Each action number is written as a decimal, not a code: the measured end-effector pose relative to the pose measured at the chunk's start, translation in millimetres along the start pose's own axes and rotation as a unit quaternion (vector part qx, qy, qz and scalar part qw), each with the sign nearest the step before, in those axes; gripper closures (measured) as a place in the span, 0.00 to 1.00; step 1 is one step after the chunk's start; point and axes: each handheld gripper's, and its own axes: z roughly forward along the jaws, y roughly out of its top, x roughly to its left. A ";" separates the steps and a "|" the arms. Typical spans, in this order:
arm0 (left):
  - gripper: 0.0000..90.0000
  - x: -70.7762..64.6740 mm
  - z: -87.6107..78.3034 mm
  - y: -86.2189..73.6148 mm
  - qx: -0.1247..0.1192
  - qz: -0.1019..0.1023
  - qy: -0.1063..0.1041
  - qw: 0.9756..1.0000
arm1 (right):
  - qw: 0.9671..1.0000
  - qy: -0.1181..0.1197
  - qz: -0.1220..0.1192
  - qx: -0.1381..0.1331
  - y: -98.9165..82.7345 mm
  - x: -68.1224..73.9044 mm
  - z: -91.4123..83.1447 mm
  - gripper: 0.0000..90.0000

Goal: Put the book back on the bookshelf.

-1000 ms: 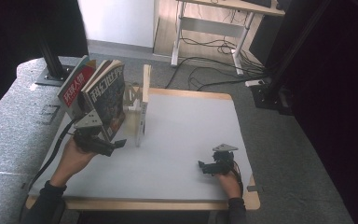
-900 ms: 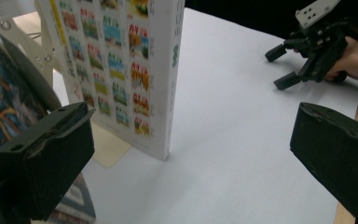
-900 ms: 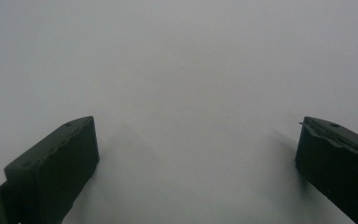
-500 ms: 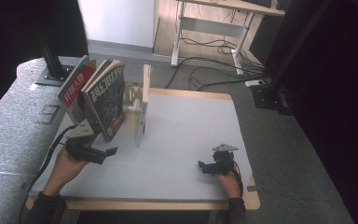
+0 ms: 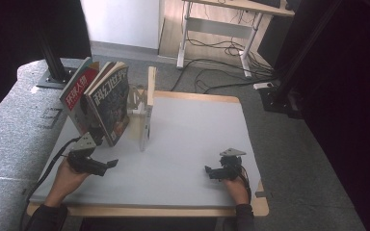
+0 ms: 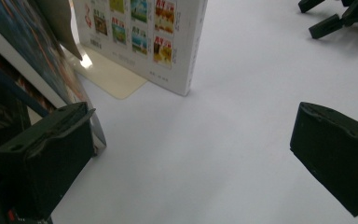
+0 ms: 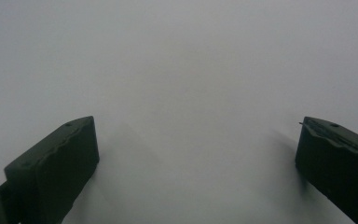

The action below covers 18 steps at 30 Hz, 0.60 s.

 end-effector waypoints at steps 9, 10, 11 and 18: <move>0.00 4.4 6.8 -18.6 0.010 -0.017 -0.005 1.000 | 1.000 0.000 0.000 0.000 0.0 0.0 0.0 0.00; 0.00 4.1 7.9 -20.4 0.011 -0.017 -0.003 1.000 | 1.000 0.000 0.000 0.000 0.0 0.0 0.0 0.00; 0.00 4.3 9.7 -23.0 0.014 -0.018 -0.006 1.000 | 1.000 0.000 0.000 0.000 0.0 0.0 0.0 0.00; 0.00 2.2 21.4 -34.0 0.047 -0.011 -0.002 0.999 | 1.000 0.000 0.001 -0.001 -0.4 0.2 0.1 0.00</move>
